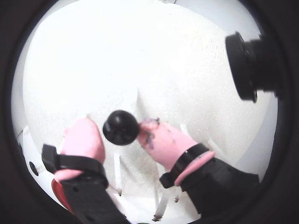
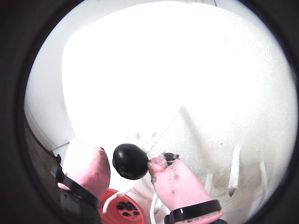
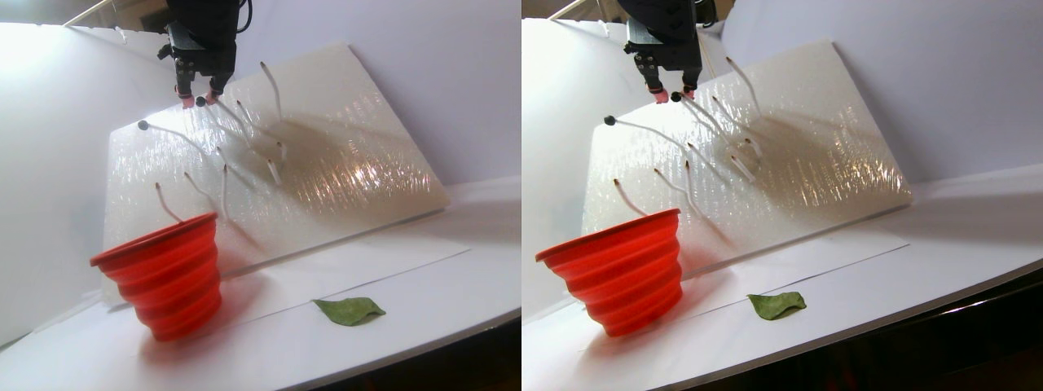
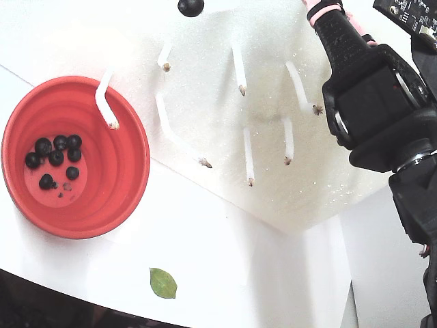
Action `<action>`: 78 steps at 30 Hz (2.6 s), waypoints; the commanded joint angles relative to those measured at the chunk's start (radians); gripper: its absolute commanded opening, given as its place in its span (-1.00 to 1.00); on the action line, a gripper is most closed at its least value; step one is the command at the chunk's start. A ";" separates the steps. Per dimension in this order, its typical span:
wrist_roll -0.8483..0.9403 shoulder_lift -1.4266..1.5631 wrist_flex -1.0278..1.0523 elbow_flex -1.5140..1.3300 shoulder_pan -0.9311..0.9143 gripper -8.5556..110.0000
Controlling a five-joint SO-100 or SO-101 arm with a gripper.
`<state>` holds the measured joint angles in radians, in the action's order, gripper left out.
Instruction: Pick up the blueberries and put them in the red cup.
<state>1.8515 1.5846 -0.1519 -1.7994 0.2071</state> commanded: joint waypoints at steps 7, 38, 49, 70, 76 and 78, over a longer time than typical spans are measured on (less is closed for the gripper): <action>0.012 0.012 -0.060 0.138 0.035 -0.58; -0.002 0.005 -0.091 0.138 0.021 -0.66; -0.005 0.058 -0.091 0.083 0.020 -0.67; -0.008 0.242 -0.058 -0.084 0.029 -0.67; -0.014 0.291 -0.029 -0.132 0.032 -0.67; -0.015 0.307 -0.017 -0.147 0.032 -0.67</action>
<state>1.8423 1.7610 -0.1733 -1.9650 0.2071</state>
